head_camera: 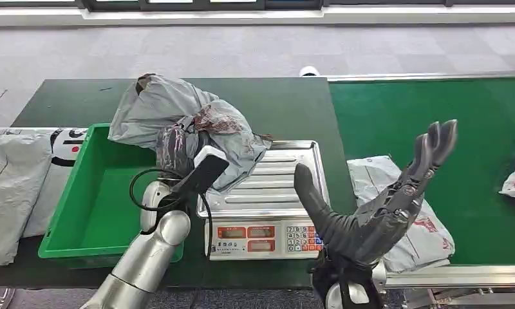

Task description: Moved the parcel from conveyor to table for the left to box.

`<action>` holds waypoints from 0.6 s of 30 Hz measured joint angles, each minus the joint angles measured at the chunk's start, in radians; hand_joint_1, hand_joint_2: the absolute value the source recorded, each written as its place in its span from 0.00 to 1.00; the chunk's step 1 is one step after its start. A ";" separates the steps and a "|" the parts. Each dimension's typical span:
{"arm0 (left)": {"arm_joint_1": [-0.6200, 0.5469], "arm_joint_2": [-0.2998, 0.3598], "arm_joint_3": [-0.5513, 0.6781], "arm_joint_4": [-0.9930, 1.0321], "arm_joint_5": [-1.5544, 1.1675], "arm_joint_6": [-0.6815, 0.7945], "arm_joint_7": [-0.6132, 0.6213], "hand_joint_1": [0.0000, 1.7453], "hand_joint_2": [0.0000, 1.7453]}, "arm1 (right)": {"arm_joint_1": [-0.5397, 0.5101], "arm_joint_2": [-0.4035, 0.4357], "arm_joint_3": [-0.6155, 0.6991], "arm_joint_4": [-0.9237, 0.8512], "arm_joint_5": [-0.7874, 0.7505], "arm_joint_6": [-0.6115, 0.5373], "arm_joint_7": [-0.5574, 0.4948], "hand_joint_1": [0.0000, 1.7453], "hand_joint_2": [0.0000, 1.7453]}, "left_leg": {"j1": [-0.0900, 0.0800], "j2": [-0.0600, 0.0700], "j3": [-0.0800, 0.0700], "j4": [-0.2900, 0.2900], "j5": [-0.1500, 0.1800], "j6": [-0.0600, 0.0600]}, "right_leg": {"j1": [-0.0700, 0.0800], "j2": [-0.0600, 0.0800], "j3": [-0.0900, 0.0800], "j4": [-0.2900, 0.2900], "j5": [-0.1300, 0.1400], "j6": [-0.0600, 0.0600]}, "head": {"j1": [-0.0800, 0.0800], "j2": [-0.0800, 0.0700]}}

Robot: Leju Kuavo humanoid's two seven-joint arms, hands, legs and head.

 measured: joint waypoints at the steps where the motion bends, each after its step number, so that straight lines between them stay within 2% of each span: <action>1: 0.008 0.000 0.003 -0.015 -0.003 -0.003 0.000 1.00 1.00 | 0.002 0.000 0.000 0.000 0.002 0.000 0.000 0.00 1.00 | 0.000 0.000 0.000 0.000 0.000 0.000 | 0.000 0.000 0.000 0.000 0.000 0.000 | 0.000 0.000; 10: 0.033 0.003 0.025 -0.073 0.002 -0.011 0.006 1.00 1.00 | 0.015 0.000 0.000 0.000 0.009 0.000 0.000 0.00 1.00 | 0.000 0.000 0.000 0.000 0.000 0.000 | 0.000 0.000 0.000 0.000 0.000 0.000 | 0.000 0.000; 14: 0.032 0.008 0.058 -0.057 -0.082 0.053 0.091 1.00 1.00 | 0.021 0.000 0.000 0.000 0.021 0.000 0.000 0.00 1.00 | 0.000 0.001 0.001 0.000 0.000 0.000 | 0.000 0.001 0.000 0.000 0.000 0.000 | 0.000 0.000; 18: 0.028 0.029 0.128 0.012 -0.109 0.111 0.121 1.00 1.00 | 0.036 0.001 -0.003 -0.005 0.030 0.000 0.000 0.00 1.00 | 0.000 0.001 0.001 0.000 0.000 0.000 | 0.001 0.001 0.000 0.000 0.000 0.000 | 0.000 0.000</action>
